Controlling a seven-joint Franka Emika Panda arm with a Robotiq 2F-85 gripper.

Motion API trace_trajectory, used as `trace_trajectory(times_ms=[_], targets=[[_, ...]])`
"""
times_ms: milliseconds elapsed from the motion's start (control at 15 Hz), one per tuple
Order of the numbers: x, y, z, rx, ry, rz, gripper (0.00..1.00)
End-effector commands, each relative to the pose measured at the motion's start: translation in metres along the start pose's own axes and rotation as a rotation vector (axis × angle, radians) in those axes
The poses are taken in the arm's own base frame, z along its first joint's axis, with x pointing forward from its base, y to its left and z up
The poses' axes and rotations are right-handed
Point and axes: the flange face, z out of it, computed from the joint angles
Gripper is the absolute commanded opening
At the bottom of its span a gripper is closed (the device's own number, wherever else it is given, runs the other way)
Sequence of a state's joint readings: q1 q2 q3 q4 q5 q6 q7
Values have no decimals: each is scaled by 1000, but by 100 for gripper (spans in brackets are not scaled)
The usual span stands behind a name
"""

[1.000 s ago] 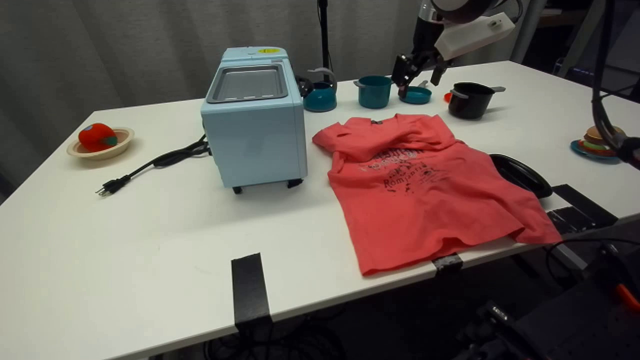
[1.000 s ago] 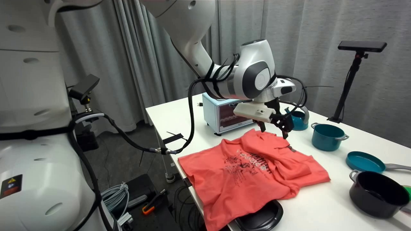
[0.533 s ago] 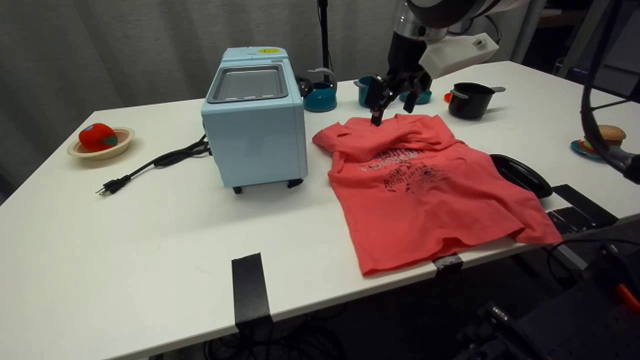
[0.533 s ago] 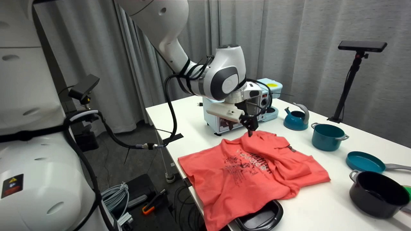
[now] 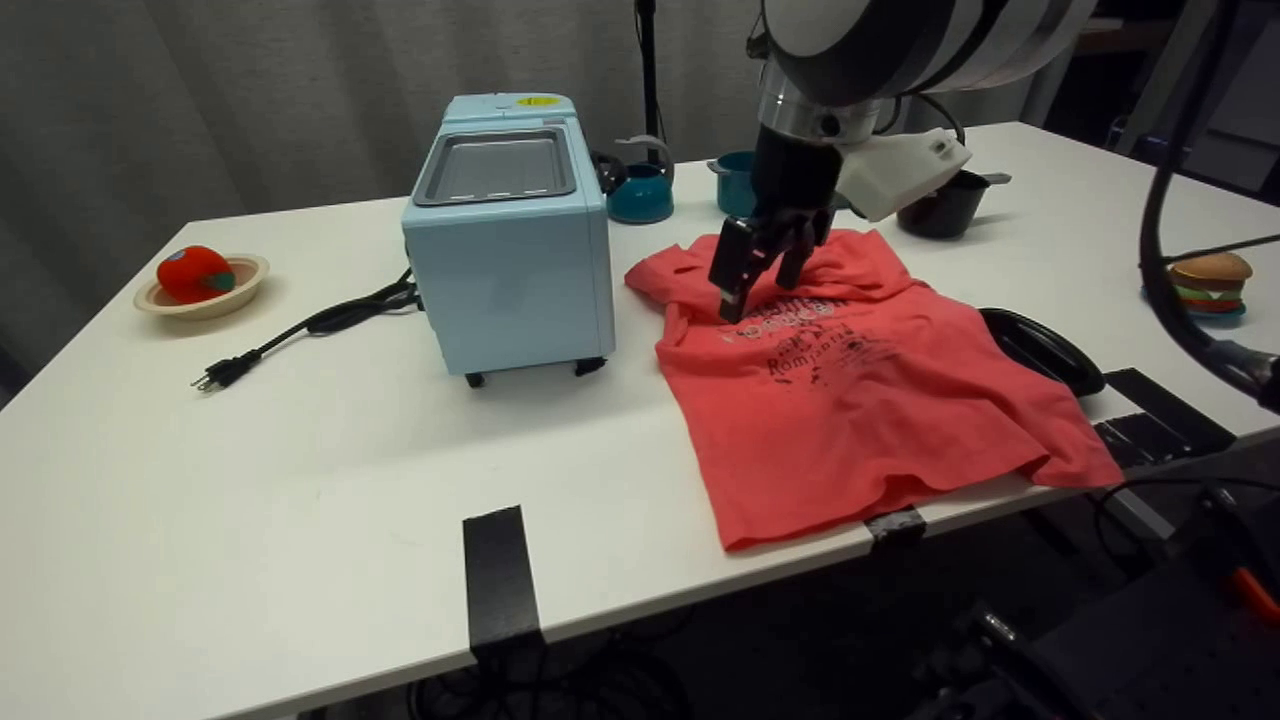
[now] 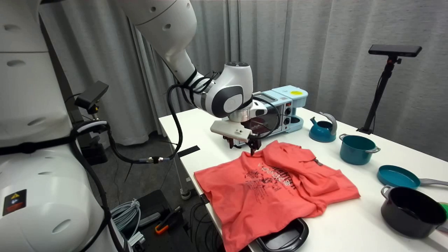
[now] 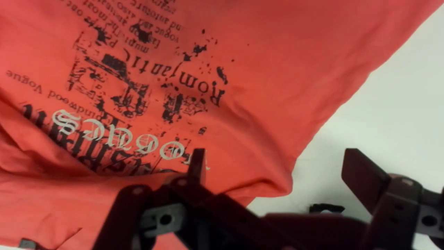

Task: Fold the shirt

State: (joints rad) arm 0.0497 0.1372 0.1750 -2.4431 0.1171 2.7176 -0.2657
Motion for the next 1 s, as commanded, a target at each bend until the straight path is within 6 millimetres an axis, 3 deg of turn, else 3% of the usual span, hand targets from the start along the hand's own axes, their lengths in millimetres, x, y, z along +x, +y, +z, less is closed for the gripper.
trace_trajectory(times_ms=[0,667,933], targets=[[-13,-18,10,70,-20,-76,100],[-49,-56,42,268,-117,-248,100],[-53,-59,63,284,-130,-324,100]])
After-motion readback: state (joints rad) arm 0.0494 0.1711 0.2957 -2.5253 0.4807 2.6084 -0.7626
